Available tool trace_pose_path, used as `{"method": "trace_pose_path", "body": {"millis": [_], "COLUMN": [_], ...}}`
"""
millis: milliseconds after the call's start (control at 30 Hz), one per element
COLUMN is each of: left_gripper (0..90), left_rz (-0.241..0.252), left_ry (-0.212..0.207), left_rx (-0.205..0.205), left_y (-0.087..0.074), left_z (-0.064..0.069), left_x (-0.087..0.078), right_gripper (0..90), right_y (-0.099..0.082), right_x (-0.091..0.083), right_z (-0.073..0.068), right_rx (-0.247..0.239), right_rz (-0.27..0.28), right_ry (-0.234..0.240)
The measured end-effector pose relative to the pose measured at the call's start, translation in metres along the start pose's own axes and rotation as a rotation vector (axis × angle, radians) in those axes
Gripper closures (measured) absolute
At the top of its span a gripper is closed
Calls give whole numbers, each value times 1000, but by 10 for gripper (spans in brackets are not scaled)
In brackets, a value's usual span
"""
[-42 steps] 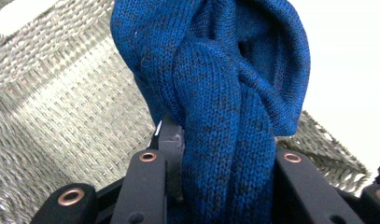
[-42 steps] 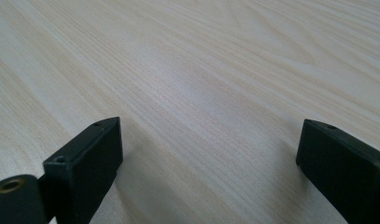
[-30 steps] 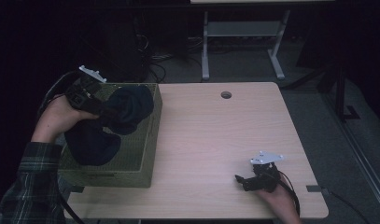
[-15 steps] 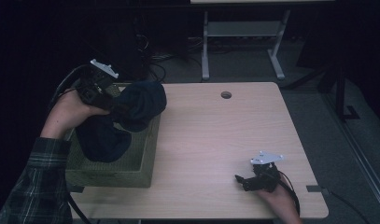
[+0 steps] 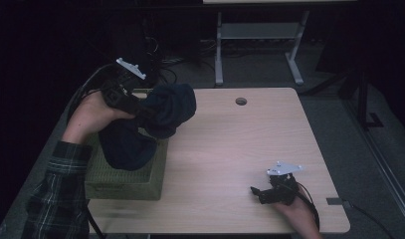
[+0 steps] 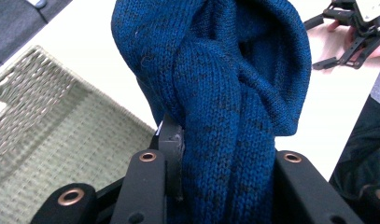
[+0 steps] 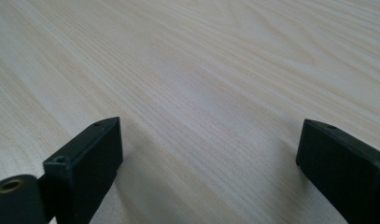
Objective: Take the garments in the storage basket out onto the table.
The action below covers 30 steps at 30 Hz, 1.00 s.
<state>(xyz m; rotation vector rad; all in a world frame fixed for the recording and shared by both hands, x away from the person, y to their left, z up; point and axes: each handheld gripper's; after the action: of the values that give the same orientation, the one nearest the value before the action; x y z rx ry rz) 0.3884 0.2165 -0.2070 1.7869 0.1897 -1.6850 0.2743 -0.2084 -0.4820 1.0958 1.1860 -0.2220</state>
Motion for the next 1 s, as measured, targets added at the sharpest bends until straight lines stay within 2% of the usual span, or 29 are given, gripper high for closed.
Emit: {"method": "trace_pose_path", "body": {"millis": [400,600,1000], "left_gripper": [668,669,669], "left_rz": [3,-4,18], "left_ry": [-27,-39,-70], "left_rx": [85,113,152], "left_y": [39,56,84], "left_z": [27,38,62], "left_x": [15,26,50], "right_gripper": [68,68,68], "right_y": [0,0,0], "right_x": [0,0,0], "right_z": [0,0,0], "right_rx": [3,4,0], "right_rz": [0,-1,0], "right_ry": [2,1,0]}}
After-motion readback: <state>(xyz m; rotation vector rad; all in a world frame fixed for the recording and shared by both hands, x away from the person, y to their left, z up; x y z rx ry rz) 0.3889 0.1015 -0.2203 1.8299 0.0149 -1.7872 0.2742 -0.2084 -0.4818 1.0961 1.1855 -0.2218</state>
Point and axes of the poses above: each handheld gripper's, and its own axes: x roughly forward along the jaws, y roughly out of its top, z roughly to its right, and after that the axes turned 11 degrees about -z, right-handed
